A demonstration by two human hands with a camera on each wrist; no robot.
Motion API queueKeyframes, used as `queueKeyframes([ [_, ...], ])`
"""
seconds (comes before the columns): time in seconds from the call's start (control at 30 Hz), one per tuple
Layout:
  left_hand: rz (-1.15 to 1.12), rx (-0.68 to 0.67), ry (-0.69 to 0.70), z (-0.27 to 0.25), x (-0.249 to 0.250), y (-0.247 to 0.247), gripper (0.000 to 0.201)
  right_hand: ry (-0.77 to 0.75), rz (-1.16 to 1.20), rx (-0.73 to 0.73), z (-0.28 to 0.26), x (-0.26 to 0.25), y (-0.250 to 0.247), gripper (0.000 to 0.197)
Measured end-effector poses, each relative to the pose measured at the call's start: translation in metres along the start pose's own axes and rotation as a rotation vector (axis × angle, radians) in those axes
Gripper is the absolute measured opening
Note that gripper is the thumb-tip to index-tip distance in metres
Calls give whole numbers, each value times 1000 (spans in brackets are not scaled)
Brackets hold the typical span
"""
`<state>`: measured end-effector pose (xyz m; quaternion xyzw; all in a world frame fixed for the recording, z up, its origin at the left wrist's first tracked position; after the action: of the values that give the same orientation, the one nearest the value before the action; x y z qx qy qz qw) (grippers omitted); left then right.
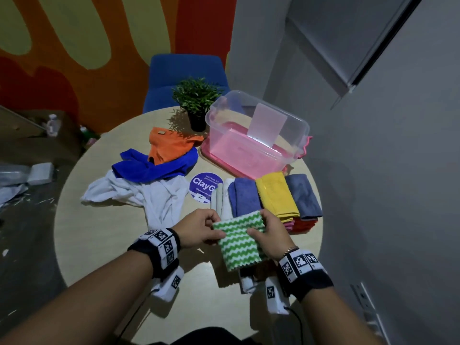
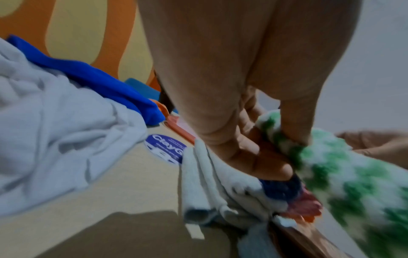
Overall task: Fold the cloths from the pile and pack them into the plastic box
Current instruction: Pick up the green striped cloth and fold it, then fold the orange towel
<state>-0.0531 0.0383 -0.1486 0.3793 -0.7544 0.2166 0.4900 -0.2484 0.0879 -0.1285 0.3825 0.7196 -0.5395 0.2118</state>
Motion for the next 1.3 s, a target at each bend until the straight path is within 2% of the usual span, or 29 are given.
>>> queueKeyframes([
  [0.13,100,-41,-53,15,-14,32,26,137,-154,-20,-6,35,-17,44],
  [0.23,266,-58,-54,29,-25,56,22,241,-236,2,-10,59,-27,41],
  [0.3,400,-38,-53,38,-31,66,23,297,-344,72,-14,66,-35,38],
  [0.4,507,42,-44,45,-33,71,27,240,-572,241,-18,54,-47,35],
  [0.43,525,62,-32,46,-33,72,28,208,-562,211,-17,47,-41,35],
  [0.53,608,144,36,37,-23,64,28,138,-581,-110,-11,41,8,36],
  [0.6,603,257,83,29,-11,43,26,86,-716,-237,-11,43,33,29],
  [0.67,564,392,119,23,0,9,24,40,-783,-242,-8,47,44,21],
  [0.8,591,623,196,21,19,-76,4,8,-862,-277,-3,45,50,33],
  [0.9,679,819,227,23,35,-134,16,1,-933,-297,0,28,43,47],
  [1.0,726,934,178,34,50,-183,24,-51,-866,-237,7,-6,36,46],
  [1.1,643,901,85,58,50,-215,35,-121,-744,-160,15,-45,33,41],
  [1.2,585,764,-136,80,27,-224,59,-179,-698,-103,24,-73,36,35],
  [1.23,609,724,-203,85,19,-225,61,-194,-700,-92,28,-78,39,33],
  [1.3,628,683,-266,91,2,-227,51,-207,-694,-78,34,-85,43,32],
])
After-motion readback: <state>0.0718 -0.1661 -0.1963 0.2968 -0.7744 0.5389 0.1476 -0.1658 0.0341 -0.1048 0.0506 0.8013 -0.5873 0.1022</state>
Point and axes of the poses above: each hand's wrist, its own z-axis towards the middle knuckle, its own y-axis out of the palm, x = y × z, the point moved 7 cm from there along z, towards the middle knuckle, and after that the axes turned 10 degrees about -z, right-handed, at the moved point
